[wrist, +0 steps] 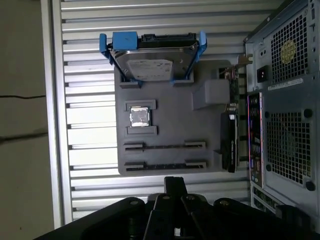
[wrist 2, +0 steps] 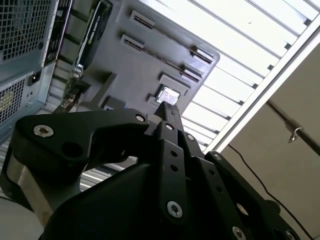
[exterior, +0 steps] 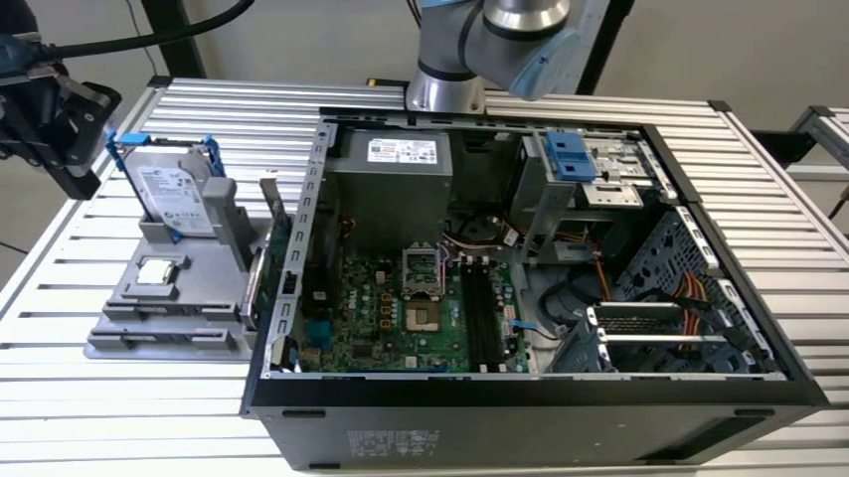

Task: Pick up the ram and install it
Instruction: 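Pick up the ram and move it above insertion slot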

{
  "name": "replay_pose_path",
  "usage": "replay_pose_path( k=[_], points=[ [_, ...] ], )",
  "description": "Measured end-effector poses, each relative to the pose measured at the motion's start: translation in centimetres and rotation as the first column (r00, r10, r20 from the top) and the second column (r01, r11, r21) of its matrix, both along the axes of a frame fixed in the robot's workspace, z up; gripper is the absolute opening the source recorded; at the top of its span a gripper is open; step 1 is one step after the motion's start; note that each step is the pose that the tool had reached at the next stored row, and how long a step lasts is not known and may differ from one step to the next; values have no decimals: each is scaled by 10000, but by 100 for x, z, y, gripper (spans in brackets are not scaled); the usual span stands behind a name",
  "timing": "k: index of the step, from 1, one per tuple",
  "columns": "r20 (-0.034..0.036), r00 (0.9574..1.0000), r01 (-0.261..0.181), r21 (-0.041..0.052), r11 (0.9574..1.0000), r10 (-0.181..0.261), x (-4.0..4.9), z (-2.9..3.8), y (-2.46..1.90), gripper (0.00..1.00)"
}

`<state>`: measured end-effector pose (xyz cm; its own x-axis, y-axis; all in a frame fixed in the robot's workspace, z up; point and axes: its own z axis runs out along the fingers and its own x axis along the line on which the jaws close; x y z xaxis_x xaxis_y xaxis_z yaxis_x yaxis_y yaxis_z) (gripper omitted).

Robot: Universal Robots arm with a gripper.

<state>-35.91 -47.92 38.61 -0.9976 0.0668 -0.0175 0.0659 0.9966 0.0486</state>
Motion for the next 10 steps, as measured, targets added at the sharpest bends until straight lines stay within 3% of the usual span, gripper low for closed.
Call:
replay_pose_path(
  k=[10],
  points=[
    [-1, 10000, 0, -1, 10000, 0, 0, -4, -97, 0]
  ],
)
